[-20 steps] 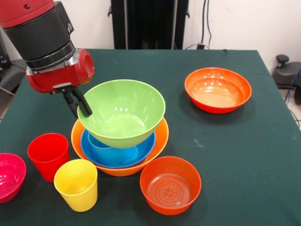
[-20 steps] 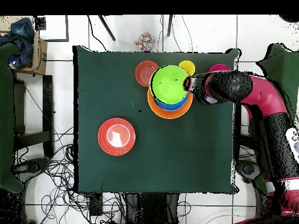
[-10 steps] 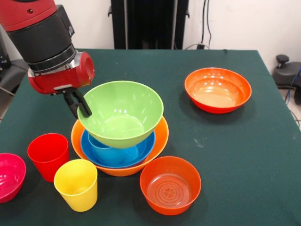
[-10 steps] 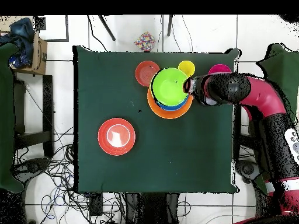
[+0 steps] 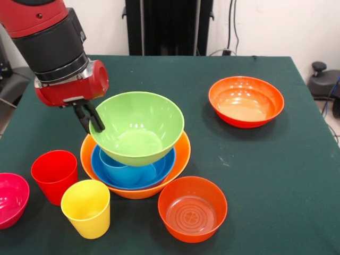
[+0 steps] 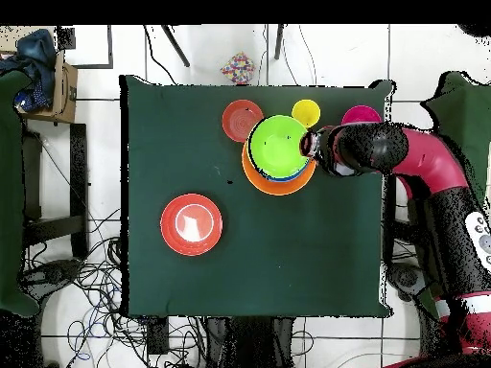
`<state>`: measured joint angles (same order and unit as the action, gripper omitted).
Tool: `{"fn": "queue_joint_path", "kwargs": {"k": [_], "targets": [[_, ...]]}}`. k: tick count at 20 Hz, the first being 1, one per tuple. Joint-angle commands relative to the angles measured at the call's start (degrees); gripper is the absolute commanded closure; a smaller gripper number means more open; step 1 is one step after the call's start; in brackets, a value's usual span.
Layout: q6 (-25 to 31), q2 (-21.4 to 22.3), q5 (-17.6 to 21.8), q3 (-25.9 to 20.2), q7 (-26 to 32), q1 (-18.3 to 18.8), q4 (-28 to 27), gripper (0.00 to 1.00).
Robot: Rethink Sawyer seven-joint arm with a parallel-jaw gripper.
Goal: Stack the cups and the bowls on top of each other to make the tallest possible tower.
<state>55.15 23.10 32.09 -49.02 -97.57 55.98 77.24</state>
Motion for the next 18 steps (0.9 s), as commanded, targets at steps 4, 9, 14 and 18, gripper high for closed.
{"fn": "queue_joint_path", "kwargs": {"k": [4, 9, 14, 18], "targets": [[-0.63, -1.54, 3.97, 2.51, 12.67, -1.5, 3.41, 1.0], [-0.42, -1.21, 3.92, 2.4, 12.85, -1.21, 3.92, 1.0], [-0.19, -0.9, 3.78, 2.27, 13.11, -0.88, 4.31, 1.0], [-0.1, -0.73, 3.66, 2.15, 13.17, -0.74, 4.49, 1.0]]}}
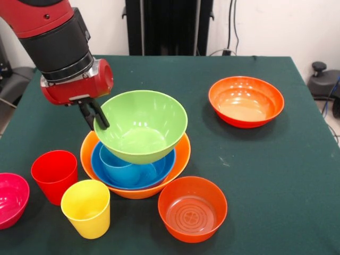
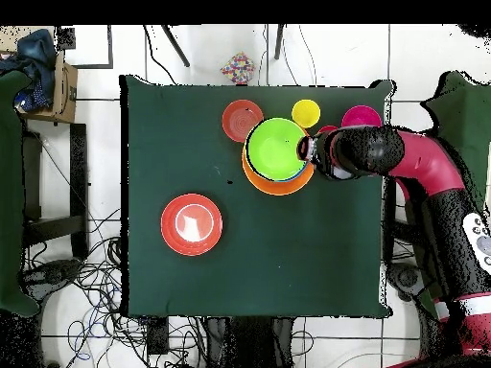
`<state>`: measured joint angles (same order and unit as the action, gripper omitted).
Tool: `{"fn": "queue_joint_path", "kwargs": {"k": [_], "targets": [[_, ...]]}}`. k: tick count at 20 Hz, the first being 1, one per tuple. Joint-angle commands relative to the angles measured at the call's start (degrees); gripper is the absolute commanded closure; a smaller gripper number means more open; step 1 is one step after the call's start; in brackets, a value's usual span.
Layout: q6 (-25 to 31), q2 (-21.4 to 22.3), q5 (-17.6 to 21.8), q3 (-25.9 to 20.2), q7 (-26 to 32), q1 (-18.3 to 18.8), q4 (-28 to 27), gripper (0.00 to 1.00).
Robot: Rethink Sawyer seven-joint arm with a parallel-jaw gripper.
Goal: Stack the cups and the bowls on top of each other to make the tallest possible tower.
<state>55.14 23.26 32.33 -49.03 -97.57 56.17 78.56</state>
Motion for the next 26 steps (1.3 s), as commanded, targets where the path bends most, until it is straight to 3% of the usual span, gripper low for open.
{"fn": "queue_joint_path", "kwargs": {"k": [1, 26], "targets": [[-0.06, -0.88, 3.41, 2.16, 13.17, -0.91, 3.19, 1.0], [1.52, 0.44, 2.61, 1.37, 14.64, 0.84, 4.21, 1.0]]}}
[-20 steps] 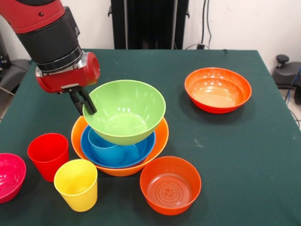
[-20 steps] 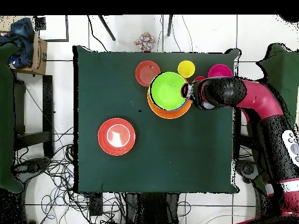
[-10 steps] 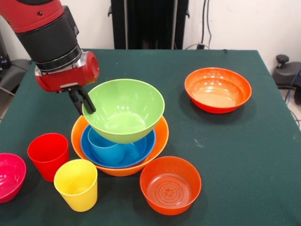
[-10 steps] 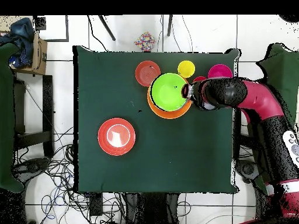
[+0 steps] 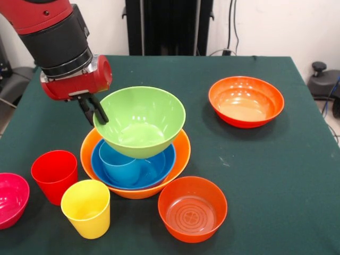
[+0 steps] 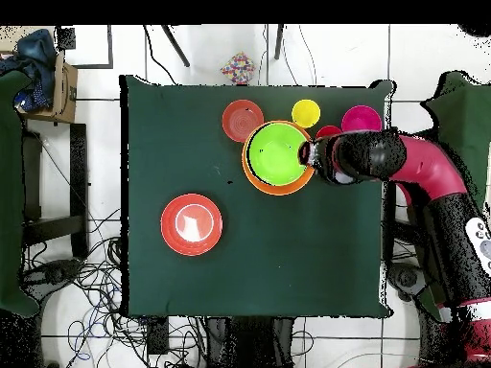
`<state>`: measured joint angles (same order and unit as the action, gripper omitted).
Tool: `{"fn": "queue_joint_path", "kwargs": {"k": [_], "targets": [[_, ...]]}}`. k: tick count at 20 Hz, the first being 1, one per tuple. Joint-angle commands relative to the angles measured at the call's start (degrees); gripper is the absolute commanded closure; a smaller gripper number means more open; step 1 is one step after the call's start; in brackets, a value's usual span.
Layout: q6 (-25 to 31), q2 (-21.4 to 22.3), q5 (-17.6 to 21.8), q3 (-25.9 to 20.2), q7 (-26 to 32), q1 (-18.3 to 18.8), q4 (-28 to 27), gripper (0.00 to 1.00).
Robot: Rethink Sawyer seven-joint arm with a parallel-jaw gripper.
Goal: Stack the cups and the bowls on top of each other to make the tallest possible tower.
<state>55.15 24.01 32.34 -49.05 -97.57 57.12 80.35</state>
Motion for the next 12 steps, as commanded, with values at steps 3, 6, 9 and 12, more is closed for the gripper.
{"fn": "queue_joint_path", "kwargs": {"k": [3, 6, 9, 12], "targets": [[1.65, -0.37, 2.58, 1.4, 14.7, -0.11, 2.22, 1.0], [1.83, -0.23, 2.43, 1.29, 14.93, 0.19, 2.26, 1.0], [2.13, -0.04, 2.17, 1.05, 15.15, 0.44, 2.14, 1.0], [2.43, 0.02, 2.05, 0.95, 15.17, 0.48, 1.8, 1.0]]}}
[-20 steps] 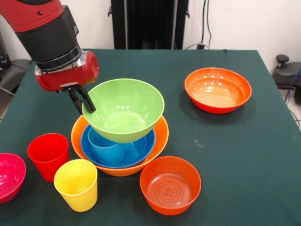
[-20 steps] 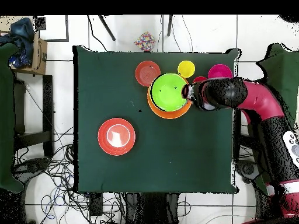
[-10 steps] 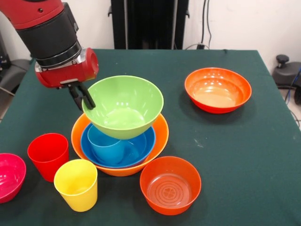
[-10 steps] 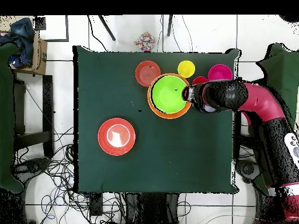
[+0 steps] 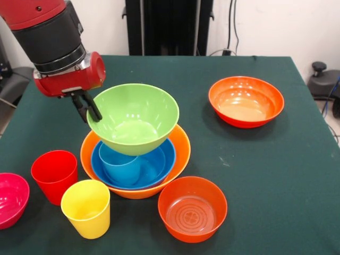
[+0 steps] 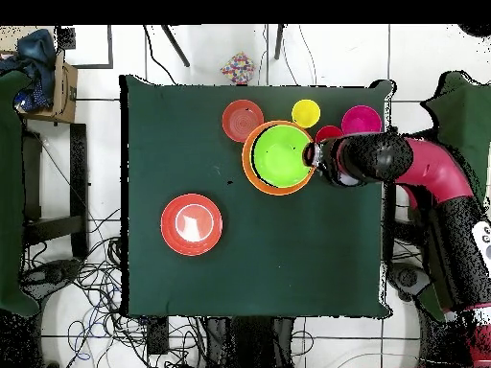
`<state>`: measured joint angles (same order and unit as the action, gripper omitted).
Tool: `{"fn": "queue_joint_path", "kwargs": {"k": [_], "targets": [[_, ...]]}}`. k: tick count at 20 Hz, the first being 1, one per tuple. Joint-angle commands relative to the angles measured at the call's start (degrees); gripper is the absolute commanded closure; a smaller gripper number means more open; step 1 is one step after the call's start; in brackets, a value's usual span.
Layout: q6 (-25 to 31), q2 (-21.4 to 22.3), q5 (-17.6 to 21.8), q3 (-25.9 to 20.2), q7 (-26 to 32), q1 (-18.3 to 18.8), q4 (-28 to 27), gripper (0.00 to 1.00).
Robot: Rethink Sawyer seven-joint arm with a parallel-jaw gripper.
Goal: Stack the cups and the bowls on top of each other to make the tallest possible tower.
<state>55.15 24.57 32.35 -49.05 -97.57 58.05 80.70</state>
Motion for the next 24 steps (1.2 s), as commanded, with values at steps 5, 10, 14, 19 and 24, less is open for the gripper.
{"fn": "queue_joint_path", "kwargs": {"k": [5, 10, 14, 19, 24], "targets": [[2.16, -1.0, 2.47, 1.09, 15.34, -0.43, 1.08, 1.0], [1.84, -1.24, 2.82, 1.23, 15.3, -0.54, 0.93, 1.0], [1.46, -1.56, 3.19, 1.44, 15.26, -0.69, 0.77, 1.0], [1.21, -2.02, 3.58, 1.66, 15.24, -0.97, 0.25, 1.0], [0.71, -2.38, 4.21, 1.94, 15.24, -1.06, 0.15, 1.0]]}}
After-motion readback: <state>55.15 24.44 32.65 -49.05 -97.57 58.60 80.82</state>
